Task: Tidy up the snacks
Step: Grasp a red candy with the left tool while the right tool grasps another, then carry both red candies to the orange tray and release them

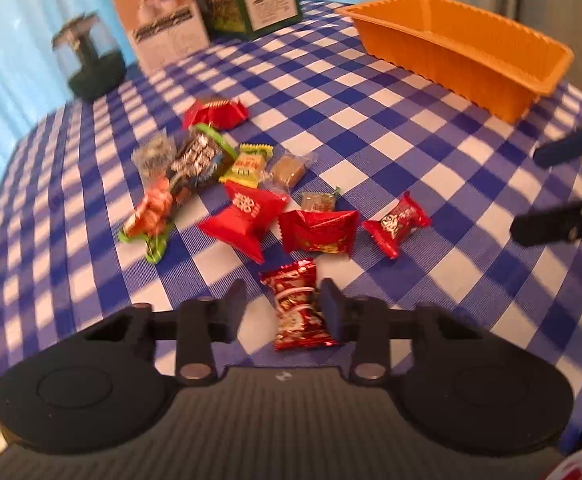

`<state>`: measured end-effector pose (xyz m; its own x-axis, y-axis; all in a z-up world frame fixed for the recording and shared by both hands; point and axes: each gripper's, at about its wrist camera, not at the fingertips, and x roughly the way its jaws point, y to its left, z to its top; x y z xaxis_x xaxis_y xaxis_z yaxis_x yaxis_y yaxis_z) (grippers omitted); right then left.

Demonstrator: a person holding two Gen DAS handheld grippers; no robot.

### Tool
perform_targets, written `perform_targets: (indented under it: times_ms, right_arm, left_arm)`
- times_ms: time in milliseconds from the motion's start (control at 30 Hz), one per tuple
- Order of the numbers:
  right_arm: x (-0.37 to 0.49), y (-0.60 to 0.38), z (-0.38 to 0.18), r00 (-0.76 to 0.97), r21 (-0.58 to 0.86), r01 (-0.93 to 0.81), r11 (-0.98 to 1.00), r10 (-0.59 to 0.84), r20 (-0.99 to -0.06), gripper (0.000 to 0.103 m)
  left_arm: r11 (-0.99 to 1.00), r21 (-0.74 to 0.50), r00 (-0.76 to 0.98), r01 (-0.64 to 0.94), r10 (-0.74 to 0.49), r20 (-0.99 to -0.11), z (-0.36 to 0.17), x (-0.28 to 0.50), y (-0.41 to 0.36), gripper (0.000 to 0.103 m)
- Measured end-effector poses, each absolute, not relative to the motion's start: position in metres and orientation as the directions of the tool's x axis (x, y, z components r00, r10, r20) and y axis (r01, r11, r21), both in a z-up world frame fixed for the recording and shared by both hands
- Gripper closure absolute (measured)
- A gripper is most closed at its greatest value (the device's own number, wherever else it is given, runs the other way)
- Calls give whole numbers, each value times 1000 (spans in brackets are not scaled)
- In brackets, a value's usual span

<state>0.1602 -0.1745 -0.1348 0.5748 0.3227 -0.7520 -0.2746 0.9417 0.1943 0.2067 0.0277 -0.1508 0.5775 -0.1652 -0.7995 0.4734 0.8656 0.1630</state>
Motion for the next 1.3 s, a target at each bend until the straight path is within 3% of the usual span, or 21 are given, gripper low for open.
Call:
perform_targets:
  times_ms: [67,133,467,700,833,933,967,1000,1300]
  right_arm:
    - [161,-173,-135,574,196,-277,941,326,-751,19]
    - [163,-170,-135,574,199,-288,937,336,-747,19]
    - [187,-134,-145,542,119,-514,850,429,-722,21]
    - [209,-105,-164,508,-32,-648,761,400,-763,39]
    - [214,-98,-166,488,-44,-688,724,417,-767,48]
    - [214,-95,-165,466,-42,-712,701,427,-775,64]
    - [214,-94,-165,459,-37,-714,699,428,-778,76]
    - [213,-92,-165,459,-37,-711,702,424,-780,80]
    - [187,-115,-150,518,13,-595,804,395,-759,84]
  left_arm:
    - [893,133,571,430,-156,-806,-150,206,27,72]
    - [918,77,564,388,-170,-808,-150,206,29,82]
    - [983,-34,603,180,-138,-786,-140,185,57,85]
    - [990,-87,618,112,-138,-774,-129,170,76,85]
    - [989,-110,623,98,-148,-768,-125,166,72,85]
    - [987,-128,621,101,-163,-766,-123,163,69,85]
    - [986,-131,620,103,-167,-766,-123,163,67,85]
    - [985,-134,619,104,-170,-766,-123,162,66,85]
    - [985,-130,617,110,-171,-768,-114,151,51,85]
